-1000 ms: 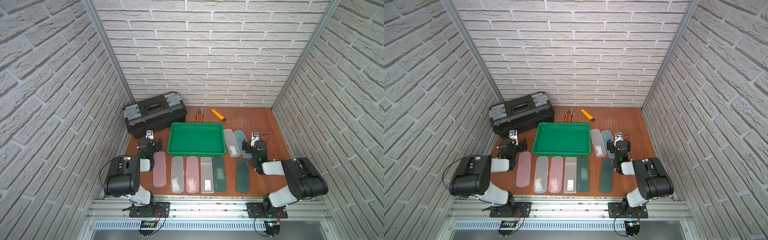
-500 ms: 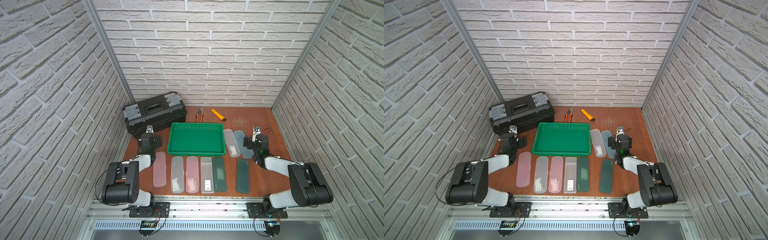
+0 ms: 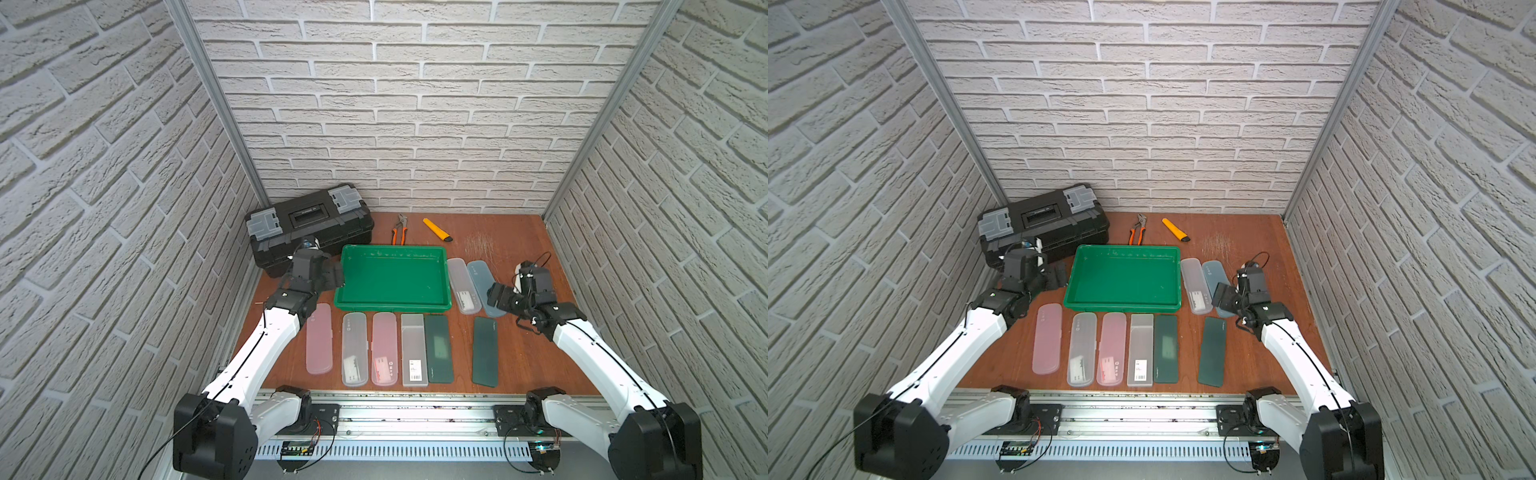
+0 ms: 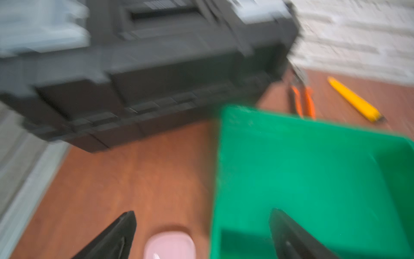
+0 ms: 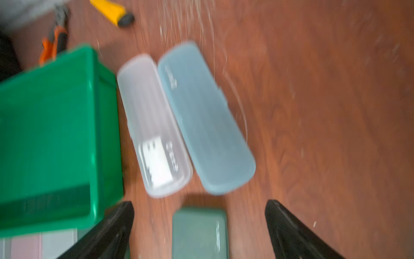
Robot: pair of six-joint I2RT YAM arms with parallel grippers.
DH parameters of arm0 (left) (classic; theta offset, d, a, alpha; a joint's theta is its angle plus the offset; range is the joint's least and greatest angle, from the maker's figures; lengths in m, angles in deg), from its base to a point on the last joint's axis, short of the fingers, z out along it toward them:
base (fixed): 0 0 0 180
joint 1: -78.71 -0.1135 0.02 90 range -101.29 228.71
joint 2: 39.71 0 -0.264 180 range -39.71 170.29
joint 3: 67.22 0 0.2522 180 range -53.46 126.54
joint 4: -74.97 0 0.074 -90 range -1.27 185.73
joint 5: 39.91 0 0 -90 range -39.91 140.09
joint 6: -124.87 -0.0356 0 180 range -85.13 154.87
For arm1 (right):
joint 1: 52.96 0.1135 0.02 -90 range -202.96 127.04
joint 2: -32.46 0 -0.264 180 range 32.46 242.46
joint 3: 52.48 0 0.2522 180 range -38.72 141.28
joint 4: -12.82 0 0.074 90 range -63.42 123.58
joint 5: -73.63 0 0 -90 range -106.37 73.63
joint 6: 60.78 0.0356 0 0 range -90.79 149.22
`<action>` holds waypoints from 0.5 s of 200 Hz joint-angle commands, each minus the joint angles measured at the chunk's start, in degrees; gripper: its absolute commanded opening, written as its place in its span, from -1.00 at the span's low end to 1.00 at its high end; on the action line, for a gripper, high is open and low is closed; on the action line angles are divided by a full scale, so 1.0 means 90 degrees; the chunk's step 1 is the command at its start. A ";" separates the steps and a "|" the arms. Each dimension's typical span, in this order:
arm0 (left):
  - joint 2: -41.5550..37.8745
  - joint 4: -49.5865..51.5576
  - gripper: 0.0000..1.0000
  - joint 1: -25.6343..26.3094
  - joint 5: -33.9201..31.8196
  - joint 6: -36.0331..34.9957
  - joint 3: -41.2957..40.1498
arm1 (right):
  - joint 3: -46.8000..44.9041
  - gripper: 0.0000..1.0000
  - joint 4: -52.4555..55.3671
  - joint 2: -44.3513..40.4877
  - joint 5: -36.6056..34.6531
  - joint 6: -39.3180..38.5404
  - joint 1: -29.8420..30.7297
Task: Put the pencil case into the storage box
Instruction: Pick up the pencil case from the center of the board.
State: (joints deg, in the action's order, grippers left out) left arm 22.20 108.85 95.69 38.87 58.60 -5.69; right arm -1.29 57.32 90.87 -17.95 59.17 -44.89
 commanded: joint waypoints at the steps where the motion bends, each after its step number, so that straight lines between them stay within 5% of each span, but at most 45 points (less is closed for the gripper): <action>1: -0.0398 0.0754 0.97 0.0404 0.0041 0.0311 -0.0180 | -0.0357 1.00 0.1048 -0.0556 0.0089 0.0743 0.0423; 100: -0.0532 0.0545 0.97 0.0719 0.0004 0.0556 -0.0325 | -0.0988 0.99 0.1220 -0.0402 -0.0036 0.1549 0.1491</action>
State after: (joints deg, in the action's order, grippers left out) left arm 16.87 114.90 101.67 38.93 63.23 -8.12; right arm -10.23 68.29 86.85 -17.19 71.13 -33.54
